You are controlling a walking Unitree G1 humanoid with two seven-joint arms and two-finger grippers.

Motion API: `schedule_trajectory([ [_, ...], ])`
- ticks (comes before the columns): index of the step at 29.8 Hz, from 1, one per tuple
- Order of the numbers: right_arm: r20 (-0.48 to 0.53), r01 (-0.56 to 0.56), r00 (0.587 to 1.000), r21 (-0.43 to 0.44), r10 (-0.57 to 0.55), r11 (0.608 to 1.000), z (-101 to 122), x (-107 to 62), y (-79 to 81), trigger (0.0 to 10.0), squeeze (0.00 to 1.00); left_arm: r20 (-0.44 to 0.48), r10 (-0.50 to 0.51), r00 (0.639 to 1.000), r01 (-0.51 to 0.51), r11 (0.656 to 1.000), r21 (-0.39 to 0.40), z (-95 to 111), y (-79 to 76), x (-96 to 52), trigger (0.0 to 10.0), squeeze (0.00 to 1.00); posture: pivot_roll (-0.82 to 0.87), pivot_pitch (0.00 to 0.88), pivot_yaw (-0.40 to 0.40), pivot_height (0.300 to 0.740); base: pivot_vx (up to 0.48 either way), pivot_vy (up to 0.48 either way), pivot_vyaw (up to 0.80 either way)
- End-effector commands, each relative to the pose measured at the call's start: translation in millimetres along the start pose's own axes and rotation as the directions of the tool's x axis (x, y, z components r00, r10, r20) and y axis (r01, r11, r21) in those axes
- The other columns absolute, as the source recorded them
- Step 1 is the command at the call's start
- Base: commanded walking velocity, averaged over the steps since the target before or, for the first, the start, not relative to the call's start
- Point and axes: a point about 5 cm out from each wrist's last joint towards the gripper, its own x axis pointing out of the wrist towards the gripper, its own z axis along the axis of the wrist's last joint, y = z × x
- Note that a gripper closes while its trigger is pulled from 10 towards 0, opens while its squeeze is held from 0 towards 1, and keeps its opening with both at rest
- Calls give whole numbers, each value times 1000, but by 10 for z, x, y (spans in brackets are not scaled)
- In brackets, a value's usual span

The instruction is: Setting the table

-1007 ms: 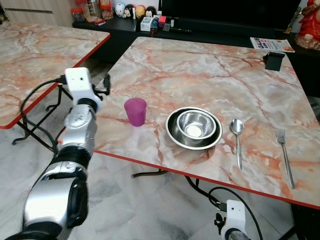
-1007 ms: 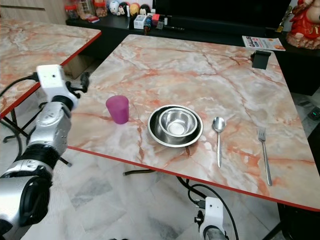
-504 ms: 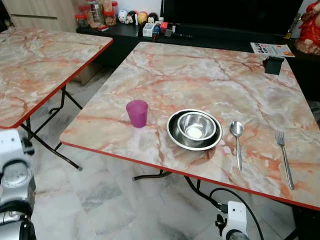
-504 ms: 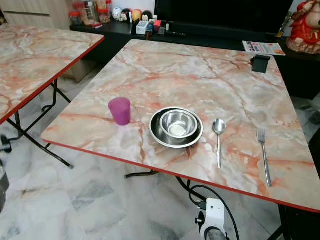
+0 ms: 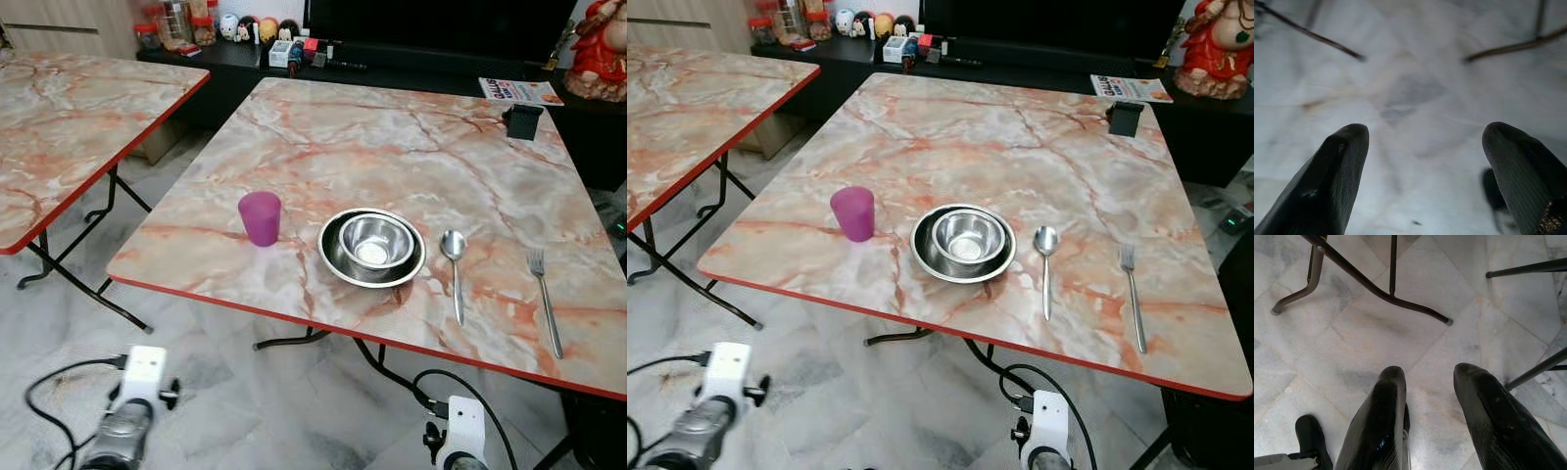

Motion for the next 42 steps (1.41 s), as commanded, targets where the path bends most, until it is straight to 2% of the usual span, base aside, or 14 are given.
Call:
schedule_trajectory([
  [1,-2,-9,1000,-16,9,1000,-11,-3,4,10000,0,-52,-47,998,45,999,-25,-138,-93,-29,10000,0,-2,121,-6,740,0,0,0],
  [2,-11,-24,1000,-48,24,999,-24,-5,15,10000,0,-117,-115,986,119,992,30,-248,-308,-53,10000,0,-16,118,-12,740,0,0,0],
  [4,-14,-26,1000,-52,26,998,-32,-7,10,10000,0,-137,-144,980,160,981,113,-271,-395,-61,10000,0,-14,116,-12,740,0,0,0],
  [6,-14,-24,1000,-50,23,998,-33,-7,-3,10000,0,-110,-210,972,229,948,219,-210,-515,-56,10000,0,-12,109,-17,740,0,0,0],
  [9,-14,-23,1000,-57,22,998,-21,-3,-15,10000,0,-82,-220,972,232,955,185,-80,-578,-17,10000,0,-12,101,-16,740,0,0,0],
  [12,-5,-26,1000,-60,25,998,25,9,-11,10000,0,-10,-236,972,230,937,262,192,-634,45,10000,0,-17,86,-14,740,0,0,0],
  [14,-2,-28,1000,-61,28,998,35,11,-3,10000,0,1,-246,969,236,934,267,238,-653,53,10000,0,-19,79,-13,740,0,0,0],
  [16,0,-30,1000,-62,30,998,47,14,6,10000,0,11,-239,971,231,946,226,291,-656,66,10000,0,-19,79,-13,740,0,0,0],
  [17,2,-32,999,-63,32,998,56,17,12,10000,0,10,-242,970,232,940,248,307,-662,70,10000,0,-23,72,-14,740,0,0,0],
  [22,2,-34,999,-64,34,997,67,20,21,10000,0,-47,-242,969,247,955,165,158,-674,44,10000,0,-25,55,-11,740,0,0,0],
  [25,-4,-22,1000,-50,22,999,55,18,-5,10000,0,-110,-229,967,238,967,88,-63,-657,-8,10000,0,-31,61,-9,740,0,0,0],
  [28,-5,-19,1000,-48,18,999,53,18,-12,10000,0,-131,-224,966,233,970,62,-132,-649,-26,10000,0,-31,61,-9,740,0,0,0],
  [32,-19,-10,1000,-36,10,999,4,7,-24,10000,0,-243,-195,950,201,980,1,-493,-564,-142,10000,0,-22,91,-12,740,0,0,0],
  [42,-27,-13,1000,-32,12,999,-10,5,-9,10000,0,-250,-174,952,177,984,-14,-507,-535,-144,10000,0,-19,109,-9,740,0,206,0],
])
